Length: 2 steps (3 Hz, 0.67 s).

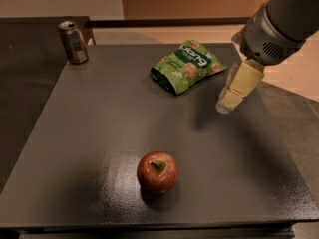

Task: Knock orange can over

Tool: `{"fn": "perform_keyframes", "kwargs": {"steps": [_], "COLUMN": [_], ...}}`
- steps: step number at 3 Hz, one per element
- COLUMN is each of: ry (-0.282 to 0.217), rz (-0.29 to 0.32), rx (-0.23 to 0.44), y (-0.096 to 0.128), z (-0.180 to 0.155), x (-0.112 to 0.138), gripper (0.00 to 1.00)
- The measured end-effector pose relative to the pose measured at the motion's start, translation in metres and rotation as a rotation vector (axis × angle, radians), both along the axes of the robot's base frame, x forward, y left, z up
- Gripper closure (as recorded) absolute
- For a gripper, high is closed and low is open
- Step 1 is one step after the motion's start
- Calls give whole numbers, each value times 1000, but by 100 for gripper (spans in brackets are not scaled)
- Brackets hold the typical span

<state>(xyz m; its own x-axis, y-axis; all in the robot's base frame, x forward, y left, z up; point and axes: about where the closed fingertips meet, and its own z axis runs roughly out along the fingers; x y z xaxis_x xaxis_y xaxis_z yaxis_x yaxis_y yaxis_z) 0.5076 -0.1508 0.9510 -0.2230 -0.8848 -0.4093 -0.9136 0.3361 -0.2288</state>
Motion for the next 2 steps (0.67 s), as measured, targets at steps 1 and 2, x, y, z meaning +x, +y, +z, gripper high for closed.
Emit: {"fn": "perform_keyframes", "kwargs": {"steps": [1, 2], "ry": [-12, -29], "rz": [19, 28], "rx": [90, 171], "y": [27, 50], "z": [-12, -17], "x": [37, 75], "gripper": [0, 0]}}
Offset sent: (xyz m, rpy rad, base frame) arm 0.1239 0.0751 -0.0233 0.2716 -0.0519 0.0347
